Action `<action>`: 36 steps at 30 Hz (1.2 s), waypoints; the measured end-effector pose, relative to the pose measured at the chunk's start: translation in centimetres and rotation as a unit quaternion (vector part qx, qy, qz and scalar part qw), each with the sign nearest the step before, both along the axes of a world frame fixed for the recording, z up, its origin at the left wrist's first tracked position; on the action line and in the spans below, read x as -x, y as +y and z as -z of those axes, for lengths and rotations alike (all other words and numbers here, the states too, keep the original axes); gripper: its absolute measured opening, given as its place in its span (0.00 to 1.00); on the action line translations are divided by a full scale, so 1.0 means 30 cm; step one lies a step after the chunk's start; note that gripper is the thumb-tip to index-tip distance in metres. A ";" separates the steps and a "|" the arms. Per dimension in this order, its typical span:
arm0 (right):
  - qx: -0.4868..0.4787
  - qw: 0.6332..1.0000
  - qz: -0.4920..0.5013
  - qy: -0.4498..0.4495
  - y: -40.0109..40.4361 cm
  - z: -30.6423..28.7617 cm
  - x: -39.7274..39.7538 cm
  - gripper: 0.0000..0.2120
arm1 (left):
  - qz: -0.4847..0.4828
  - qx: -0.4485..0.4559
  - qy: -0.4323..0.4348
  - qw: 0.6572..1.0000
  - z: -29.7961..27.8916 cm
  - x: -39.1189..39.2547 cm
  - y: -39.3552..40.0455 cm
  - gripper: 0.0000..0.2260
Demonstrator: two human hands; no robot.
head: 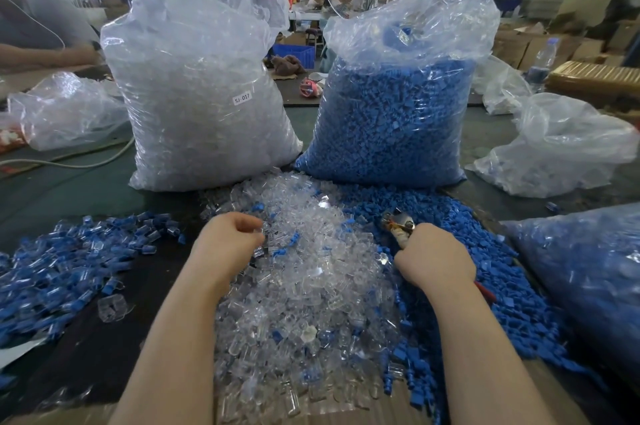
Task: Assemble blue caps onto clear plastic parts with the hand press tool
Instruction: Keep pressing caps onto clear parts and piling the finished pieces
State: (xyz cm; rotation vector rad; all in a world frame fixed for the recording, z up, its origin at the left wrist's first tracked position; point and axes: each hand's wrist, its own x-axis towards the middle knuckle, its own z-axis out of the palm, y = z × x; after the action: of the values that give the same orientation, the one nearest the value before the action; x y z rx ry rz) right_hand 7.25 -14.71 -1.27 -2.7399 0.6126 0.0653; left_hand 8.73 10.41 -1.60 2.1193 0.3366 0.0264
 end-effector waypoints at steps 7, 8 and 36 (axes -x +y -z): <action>0.003 0.998 0.009 -0.059 -0.001 -0.002 -0.007 0.11 | 0.025 -0.193 0.027 0.981 0.023 0.004 -0.016 0.07; 0.002 0.997 0.009 -0.071 -0.002 -0.002 -0.008 0.10 | 0.015 -0.192 0.024 0.981 0.024 0.007 -0.017 0.07; -0.353 0.833 -0.185 -0.384 0.132 -0.069 0.006 0.08 | -0.003 0.383 -0.160 0.910 -0.115 0.075 -0.267 0.04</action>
State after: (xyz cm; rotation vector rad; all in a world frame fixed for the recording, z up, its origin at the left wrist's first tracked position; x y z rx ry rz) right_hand 7.07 -10.75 0.79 -1.8678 -0.1674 -0.5762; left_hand 6.47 2.40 1.85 1.3017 0.1199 0.2101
